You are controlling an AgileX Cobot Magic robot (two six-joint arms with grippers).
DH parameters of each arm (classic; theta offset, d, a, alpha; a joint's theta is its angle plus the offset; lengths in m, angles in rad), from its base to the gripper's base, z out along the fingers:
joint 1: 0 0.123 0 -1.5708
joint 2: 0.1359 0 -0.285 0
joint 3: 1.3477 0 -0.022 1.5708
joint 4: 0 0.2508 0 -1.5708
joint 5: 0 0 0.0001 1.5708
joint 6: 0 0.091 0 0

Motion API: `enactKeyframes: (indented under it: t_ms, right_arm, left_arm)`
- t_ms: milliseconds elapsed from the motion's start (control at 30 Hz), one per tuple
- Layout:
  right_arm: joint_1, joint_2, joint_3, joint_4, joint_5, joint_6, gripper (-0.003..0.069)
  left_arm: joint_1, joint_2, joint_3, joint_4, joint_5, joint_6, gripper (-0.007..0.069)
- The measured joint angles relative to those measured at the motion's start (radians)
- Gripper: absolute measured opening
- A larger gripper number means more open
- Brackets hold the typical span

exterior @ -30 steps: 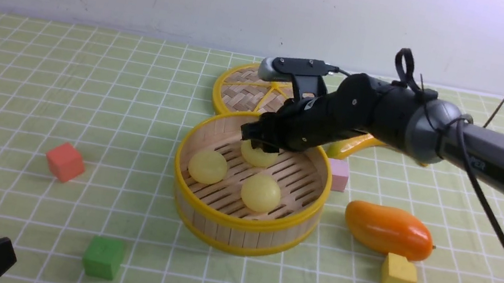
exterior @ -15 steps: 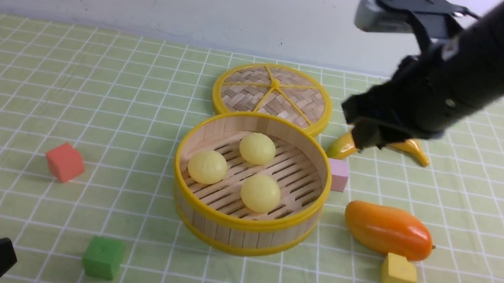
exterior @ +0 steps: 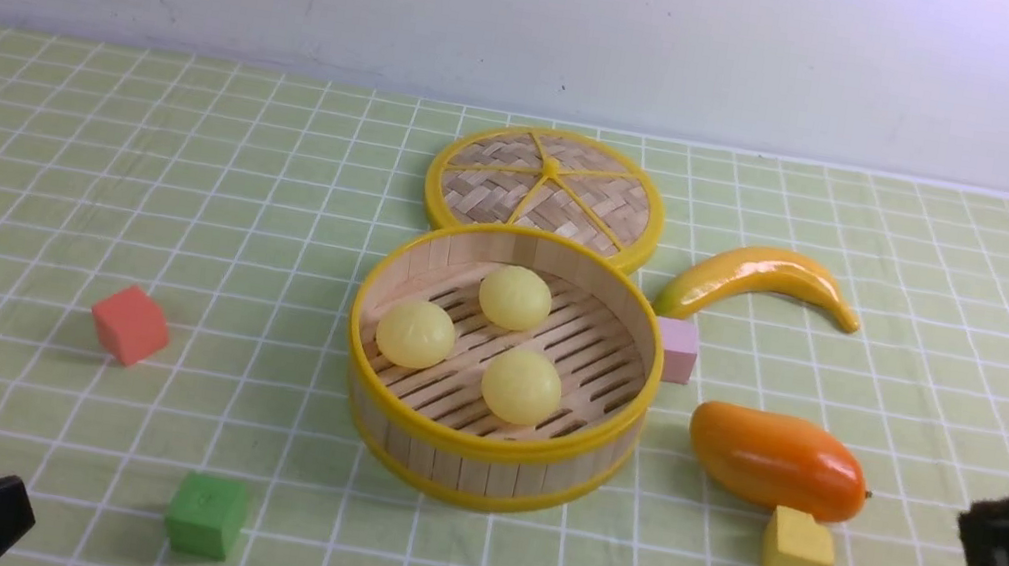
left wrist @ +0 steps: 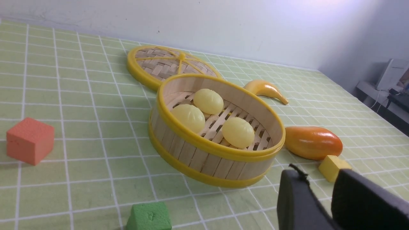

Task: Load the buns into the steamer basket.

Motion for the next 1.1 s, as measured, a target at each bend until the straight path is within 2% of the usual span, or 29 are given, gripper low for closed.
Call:
enactKeyframes:
  t_ms: [167, 300, 433, 467, 500, 600, 700, 1100]
  right_arm:
    - [0.0, -0.106, 0.01, -0.015, 0.051, -0.004, -0.0018]
    - [-0.064, -0.223, 0.104, -0.043, -0.047, -0.039, -0.0019]
    - [-0.225, -0.474, 0.421, -0.053, -0.322, -0.079, -0.0019]
    - [-0.232, -0.502, 0.44, -0.053, -0.346, -0.079, -0.0019]
    - [-0.29, -0.631, 0.606, -0.053, -0.45, -0.079, -0.0019]
    - [-0.334, -0.815, 0.836, -0.07, -0.556, -0.08, -0.0019]
    - [-0.349, -0.922, 0.978, -0.087, -0.602, -0.08, -0.0017]
    - [-0.357, -0.965, 1.012, -0.112, -0.636, -0.086, -0.0016]
  left_arm:
    - [0.0, 0.0, 0.0, 0.0, 0.0, 0.0, 0.0176]
    - [0.0, 0.0, 0.0, 0.0, 0.001, 0.0, 0.018]
    - [0.0, 0.0, 0.0, 0.0, 0.001, 0.0, 0.0183]
    - [0.0, 0.0, 0.0, 0.0, 0.001, 0.0, 0.0183]
    - [0.0, 0.0, 0.0, 0.0, 0.001, 0.0, 0.0185]
    - [0.0, 0.0, 0.0, 0.0, 0.001, 0.0, 0.0188]
    - [0.0, 0.0, 0.0, 0.0, 0.001, 0.0, 0.019]
    - [0.0, 0.0, 0.001, 0.0, 0.002, 0.0, 0.0201]
